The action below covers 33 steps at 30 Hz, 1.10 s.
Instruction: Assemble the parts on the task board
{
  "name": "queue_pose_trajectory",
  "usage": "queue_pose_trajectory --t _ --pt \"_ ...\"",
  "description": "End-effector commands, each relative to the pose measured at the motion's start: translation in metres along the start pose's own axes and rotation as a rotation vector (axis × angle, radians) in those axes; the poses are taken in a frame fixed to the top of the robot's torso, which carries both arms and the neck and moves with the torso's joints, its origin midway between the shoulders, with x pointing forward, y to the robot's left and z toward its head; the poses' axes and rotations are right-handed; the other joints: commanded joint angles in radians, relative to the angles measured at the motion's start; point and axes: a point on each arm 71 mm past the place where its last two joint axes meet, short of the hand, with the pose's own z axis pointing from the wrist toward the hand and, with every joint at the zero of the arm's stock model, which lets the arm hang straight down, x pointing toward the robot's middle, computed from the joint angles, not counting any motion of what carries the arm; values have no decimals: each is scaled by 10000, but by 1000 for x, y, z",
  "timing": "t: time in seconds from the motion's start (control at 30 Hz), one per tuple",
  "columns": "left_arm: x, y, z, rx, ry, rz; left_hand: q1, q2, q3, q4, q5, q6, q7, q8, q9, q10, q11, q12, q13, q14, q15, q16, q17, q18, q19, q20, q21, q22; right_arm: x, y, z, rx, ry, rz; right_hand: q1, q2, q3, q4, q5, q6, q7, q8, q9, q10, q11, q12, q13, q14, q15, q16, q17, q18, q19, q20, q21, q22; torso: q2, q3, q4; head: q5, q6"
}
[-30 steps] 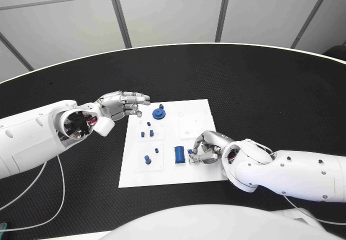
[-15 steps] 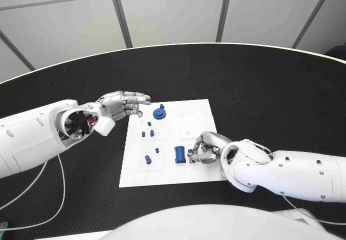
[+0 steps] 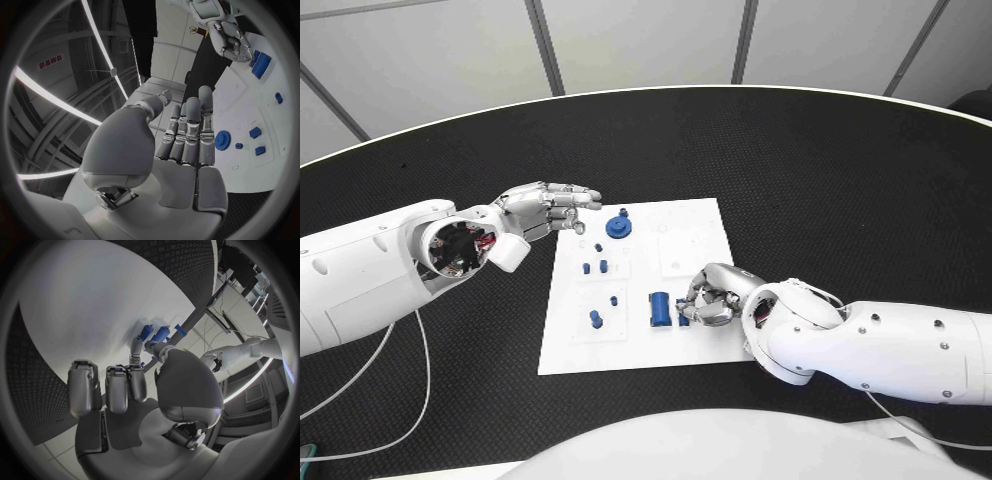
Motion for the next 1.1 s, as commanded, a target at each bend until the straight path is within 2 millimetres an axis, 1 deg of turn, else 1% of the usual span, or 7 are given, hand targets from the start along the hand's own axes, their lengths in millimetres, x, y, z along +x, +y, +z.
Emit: queue_pose_trajectory --t 0.03,0.5,0.53,0.67,0.73,0.87,1.1 --pt "0 0 0 -1 -5 0 6 76 9 73 69 -71 5 6 9 -67 34 63 9 -78 1 8 -11 149 -28 19 -31 -9 0 -1 0 50 -2 -12 -122 -17 -7 80 -49 10 36 33 13 738 -70 25 2154 1085 -34 59 2628 -106 890 -75 49 2312 -7 -7 -9 -6 0" --pt "-1 0 -1 3 -44 -3 6 76 9 73 69 -71 5 6 9 -67 34 63 9 -78 1 8 -11 149 -28 19 -31 -9 -5 2 -9 -487 -319 -23 -183 -82 -72 95 -160 -3 25 60 29 737 -77 18 2152 1085 -38 59 2628 -102 887 -80 30 2310 -16 18 0 26 0" --pt "-1 0 -1 3 -48 -4 6 76 9 73 69 -71 5 6 9 -67 34 63 9 -78 1 8 -11 149 -28 19 -31 -9 -5 2 -10 -546 -307 -26 -135 -155 -100 29 -313 -41 24 68 38 720 -79 -24 2130 1085 -45 59 2628 -89 876 -84 -39 2291 -17 24 -3 31 0" --pt "-2 0 -1 6 -66 -3 10 92 18 91 68 -78 6 6 16 -80 35 70 8 -82 2 10 -22 149 -27 21 -37 -15 -5 3 -15 -738 -141 -105 -69 -245 -156 -68 -758 -81 24 99 52 712 -79 -43 2124 1085 -44 59 2628 -87 872 -89 -49 2294 -20 17 -19 27 0" --pt "-2 0 -1 7 -66 -3 10 92 18 91 68 -78 6 6 16 -80 35 70 8 -82 2 10 -22 149 -27 21 -37 -15 -5 3 -16 -772 -43 -157 14 -319 -203 -165 -1188 -88 21 120 55 718 -82 -29 2135 1085 -46 59 2628 -93 874 -90 -23 2306 -21 13 -21 15 0" --pt "-2 0 -1 8 -59 -2 10 92 18 91 68 -78 6 6 16 -80 35 70 8 -82 2 10 -22 149 -27 21 -37 -15 -4 1 -17 -722 126 -276 106 -339 -212 -245 -1427 -91 12 129 48 721 -86 -24 2141 1085 -48 59 2628 -93 874 -91 -20 2310 -15 5 -8 -2 0" --pt "-2 0 -1 9 -63 -2 10 92 18 91 68 -78 6 6 16 -80 35 70 8 -82 2 10 -22 149 -27 21 -37 -15 -4 -3 -15 -567 211 -379 220 -318 -181 -330 -1560 -88 2 135 40 726 -94 -10 2150 1085 -54 59 2628 -100 878 -94 13 2322 -4 0 9 15 0"
